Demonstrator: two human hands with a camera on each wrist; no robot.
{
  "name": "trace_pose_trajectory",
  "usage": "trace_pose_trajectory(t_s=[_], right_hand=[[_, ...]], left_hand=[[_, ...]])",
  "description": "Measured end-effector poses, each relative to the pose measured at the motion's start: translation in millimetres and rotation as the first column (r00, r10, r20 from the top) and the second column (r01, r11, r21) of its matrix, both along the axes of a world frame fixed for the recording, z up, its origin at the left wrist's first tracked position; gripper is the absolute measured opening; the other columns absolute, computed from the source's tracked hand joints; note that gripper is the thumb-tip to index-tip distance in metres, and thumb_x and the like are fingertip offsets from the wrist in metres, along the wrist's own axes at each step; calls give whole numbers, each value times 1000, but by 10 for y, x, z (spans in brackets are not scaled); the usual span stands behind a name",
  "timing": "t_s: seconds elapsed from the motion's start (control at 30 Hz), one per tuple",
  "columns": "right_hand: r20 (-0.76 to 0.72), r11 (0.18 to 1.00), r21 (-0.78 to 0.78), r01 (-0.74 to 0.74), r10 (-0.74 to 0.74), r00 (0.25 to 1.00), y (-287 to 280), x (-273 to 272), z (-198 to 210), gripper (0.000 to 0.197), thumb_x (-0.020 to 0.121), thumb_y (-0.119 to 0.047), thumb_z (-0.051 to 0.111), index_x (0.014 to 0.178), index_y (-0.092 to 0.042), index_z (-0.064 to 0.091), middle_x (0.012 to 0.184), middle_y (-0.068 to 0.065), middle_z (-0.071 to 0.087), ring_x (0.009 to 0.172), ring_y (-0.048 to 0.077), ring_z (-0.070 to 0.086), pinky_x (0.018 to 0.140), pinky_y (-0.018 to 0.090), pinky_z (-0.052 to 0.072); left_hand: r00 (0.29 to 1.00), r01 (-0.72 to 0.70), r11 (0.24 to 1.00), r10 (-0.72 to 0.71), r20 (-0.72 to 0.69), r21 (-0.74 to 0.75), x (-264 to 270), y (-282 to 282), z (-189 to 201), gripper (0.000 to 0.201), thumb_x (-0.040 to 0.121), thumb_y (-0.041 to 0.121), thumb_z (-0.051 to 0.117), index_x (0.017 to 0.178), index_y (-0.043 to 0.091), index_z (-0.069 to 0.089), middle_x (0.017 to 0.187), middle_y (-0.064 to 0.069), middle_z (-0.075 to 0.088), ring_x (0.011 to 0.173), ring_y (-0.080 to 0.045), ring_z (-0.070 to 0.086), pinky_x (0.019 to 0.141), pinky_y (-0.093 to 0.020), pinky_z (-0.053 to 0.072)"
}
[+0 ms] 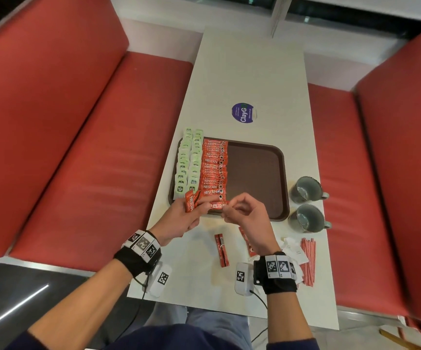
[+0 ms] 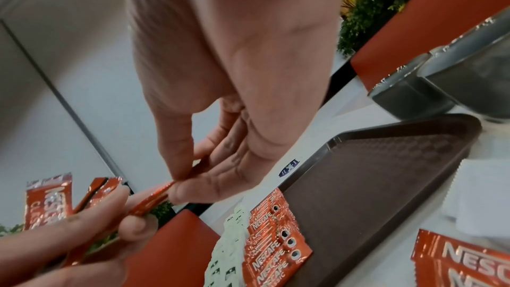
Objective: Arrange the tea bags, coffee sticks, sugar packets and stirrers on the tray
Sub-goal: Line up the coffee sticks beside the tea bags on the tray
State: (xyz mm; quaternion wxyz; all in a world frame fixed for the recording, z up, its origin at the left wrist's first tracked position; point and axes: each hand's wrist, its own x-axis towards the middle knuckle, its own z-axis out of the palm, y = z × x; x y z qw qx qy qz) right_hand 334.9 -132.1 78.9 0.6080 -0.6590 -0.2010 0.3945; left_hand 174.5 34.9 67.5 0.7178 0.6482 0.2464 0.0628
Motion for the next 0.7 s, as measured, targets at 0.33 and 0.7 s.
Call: trace_pose_trajectory(t_s=[0.33,0.7], right_hand=[[127,996,-73,44,-34,991,35,-50,-11,37,95,-20,86,120,-17,60,99,7,83,94,26,81,90,49,66],[18,988,29,150,-150,988,185,-234,-169,15,105,-20,74,112,-7,74,100,14,82,96,39,78,88,48,65]], left_hand=[[997,-42,992,49,-57,121,53,-18,3,20,102,27,76,122,29,77,109,14,80,102,-19,70,109,-63,49],[989,-7,994,23,-144,110,111,-192,-154,36,109,51,58,107,19,74,78,-1,77,51,-5,51,56,-29,40]])
